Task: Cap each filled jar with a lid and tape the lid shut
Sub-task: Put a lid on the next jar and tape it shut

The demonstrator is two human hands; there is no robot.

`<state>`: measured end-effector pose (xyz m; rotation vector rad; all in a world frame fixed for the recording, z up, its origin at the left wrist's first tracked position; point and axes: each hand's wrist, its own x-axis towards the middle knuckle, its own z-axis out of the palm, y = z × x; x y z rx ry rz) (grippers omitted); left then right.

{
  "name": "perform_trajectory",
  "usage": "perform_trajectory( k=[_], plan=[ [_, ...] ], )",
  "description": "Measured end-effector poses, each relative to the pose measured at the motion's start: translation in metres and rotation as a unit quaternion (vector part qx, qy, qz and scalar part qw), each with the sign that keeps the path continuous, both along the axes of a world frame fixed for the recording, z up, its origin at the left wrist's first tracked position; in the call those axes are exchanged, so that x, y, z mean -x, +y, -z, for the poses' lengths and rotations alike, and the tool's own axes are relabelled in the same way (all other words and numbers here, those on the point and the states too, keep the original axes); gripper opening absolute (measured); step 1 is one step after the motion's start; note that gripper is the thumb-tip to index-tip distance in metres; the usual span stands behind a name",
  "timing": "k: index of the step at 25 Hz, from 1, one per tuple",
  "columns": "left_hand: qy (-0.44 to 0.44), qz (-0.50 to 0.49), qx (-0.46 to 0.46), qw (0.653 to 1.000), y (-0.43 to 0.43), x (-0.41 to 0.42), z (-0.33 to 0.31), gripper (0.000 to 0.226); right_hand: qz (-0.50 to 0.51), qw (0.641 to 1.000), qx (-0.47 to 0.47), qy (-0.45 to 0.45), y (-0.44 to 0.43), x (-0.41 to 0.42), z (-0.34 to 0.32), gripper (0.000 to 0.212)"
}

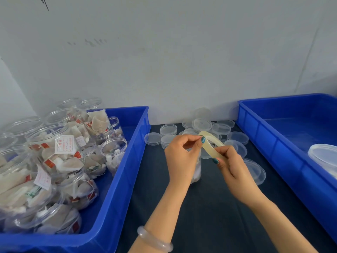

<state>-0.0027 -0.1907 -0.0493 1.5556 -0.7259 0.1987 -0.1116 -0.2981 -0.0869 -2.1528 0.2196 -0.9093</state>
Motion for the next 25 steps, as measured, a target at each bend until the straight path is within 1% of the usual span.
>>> perform_trajectory(
  k=[1, 3, 5, 6, 7, 8, 9, 10, 11, 13, 14, 16, 20, 25],
  plan=[
    [0.015, -0.002, -0.01, 1.0, 0.001, -0.001, 0.0, 0.009, 0.005, 1.0, 0.008, 0.005, 0.001, 0.0, 0.001, 0.011],
    [0.002, -0.017, -0.057, 0.998, 0.002, -0.002, 0.0, 0.015, 0.036, 0.998, 0.052, 0.014, 0.001, -0.003, 0.002, 0.011],
    [-0.018, -0.037, -0.102, 0.994, 0.004, -0.004, 0.0, 0.005, 0.093, 0.988, 0.117, 0.034, -0.002, -0.008, 0.001, 0.015],
    [-0.023, -0.046, -0.115, 0.992, 0.006, -0.003, 0.001, 0.003, 0.125, 0.98, 0.149, 0.046, -0.004, -0.011, 0.0, 0.017],
    [-0.025, -0.053, -0.117, 0.991, 0.008, -0.002, 0.003, 0.008, 0.159, 0.966, 0.194, 0.057, -0.008, -0.013, -0.001, 0.02],
    [-0.029, -0.059, -0.113, 0.991, 0.01, -0.001, 0.006, 0.01, 0.195, 0.948, 0.243, 0.072, -0.012, -0.016, -0.002, 0.028],
    [-0.043, -0.067, -0.108, 0.991, 0.013, 0.002, 0.009, 0.011, 0.231, 0.929, 0.276, 0.088, -0.017, -0.017, -0.002, 0.041],
    [-0.064, -0.074, -0.107, 0.989, 0.017, 0.006, 0.013, 0.009, 0.257, 0.917, 0.285, 0.105, -0.023, -0.018, -0.003, 0.052],
    [-0.078, -0.081, -0.106, 0.988, 0.021, 0.011, 0.019, 0.006, 0.272, 0.911, 0.287, 0.116, -0.026, -0.018, -0.005, 0.059],
    [-0.058, -0.099, -0.085, 0.99, 0.032, 0.019, 0.034, 0.003, 0.281, 0.9, 0.304, 0.137, -0.029, -0.018, -0.002, 0.066],
    [-0.037, -0.109, -0.069, 0.991, 0.036, 0.02, 0.042, 0.005, 0.279, 0.896, 0.312, 0.148, -0.028, -0.018, 0.002, 0.067],
    [-0.015, -0.126, -0.053, 0.99, 0.043, 0.017, 0.056, 0.009, 0.269, 0.901, 0.305, 0.153, -0.025, -0.018, 0.009, 0.066],
    [-0.004, -0.135, -0.068, 0.988, 0.048, 0.007, 0.068, 0.007, 0.275, 0.904, 0.285, 0.16, -0.02, -0.019, 0.02, 0.06],
    [0.017, -0.144, -0.067, 0.987, 0.042, -0.003, 0.071, 0.008, 0.287, 0.898, 0.289, 0.166, -0.022, -0.026, 0.02, 0.065]
  ],
)
